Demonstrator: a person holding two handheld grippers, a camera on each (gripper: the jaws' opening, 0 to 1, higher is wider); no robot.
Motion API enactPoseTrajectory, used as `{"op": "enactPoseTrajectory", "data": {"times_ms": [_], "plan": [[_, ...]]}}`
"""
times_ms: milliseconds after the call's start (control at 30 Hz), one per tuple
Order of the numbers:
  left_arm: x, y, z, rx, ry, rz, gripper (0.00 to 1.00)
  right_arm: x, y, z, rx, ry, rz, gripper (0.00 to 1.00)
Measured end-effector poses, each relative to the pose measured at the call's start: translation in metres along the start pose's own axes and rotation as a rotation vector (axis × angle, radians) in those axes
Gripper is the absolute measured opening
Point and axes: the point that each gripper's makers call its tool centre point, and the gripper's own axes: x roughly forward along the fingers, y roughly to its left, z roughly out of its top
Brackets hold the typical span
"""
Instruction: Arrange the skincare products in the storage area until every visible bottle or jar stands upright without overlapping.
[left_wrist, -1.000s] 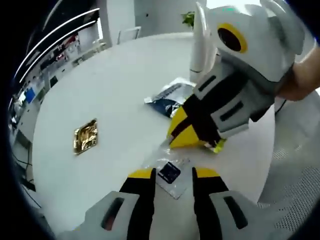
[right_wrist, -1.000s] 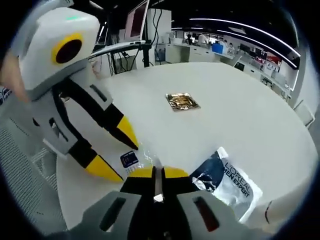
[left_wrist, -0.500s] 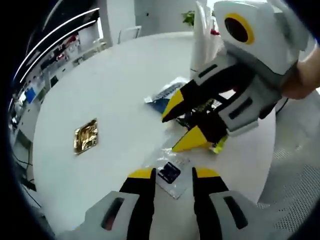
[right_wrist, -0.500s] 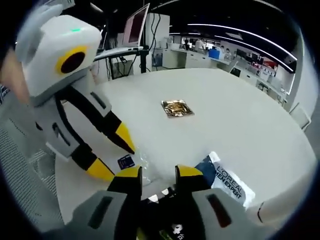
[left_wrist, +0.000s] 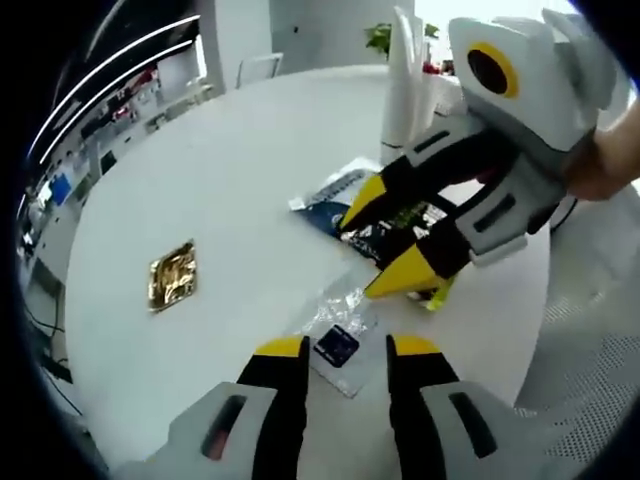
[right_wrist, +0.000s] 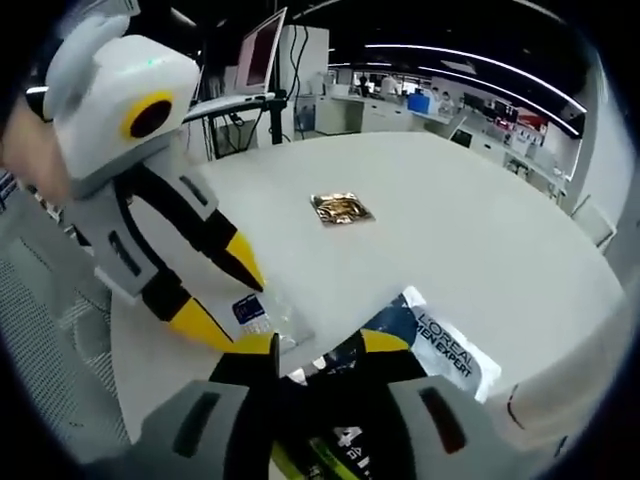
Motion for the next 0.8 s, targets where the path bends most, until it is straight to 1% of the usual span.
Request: {"op": "enactPoseTrajectory", "data": {"times_ms": [233,400,567,633,800], "plan": [[-0.003,0.001,0.002,0.003,-0.004,0.004,0.29,-0.006,0.001,0.0,0.016,-0.008,-0.003,0.34],[-0.008,0.001,0.005,-0.008,-0.011,0.012,0.33,-0.012,0.002,0.002,0.03,-0.021,-0.006,0.41],[-0.015,0.001,0.006,-0.014,-0.021,0.026,0.38,-0.019,0.007,0.005,0.042,-0.041,0.0,0.48],[-0.018,0.0,0.006,-0.016,-0.023,0.031,0.4,-0.021,0.009,0.006,0.054,-0.051,0.009,0.54],[-0.025,-0.002,0.005,-0.019,-0.025,0.042,0.45,-0.033,0.017,0.003,0.086,-0.064,0.019,0.64]]}}
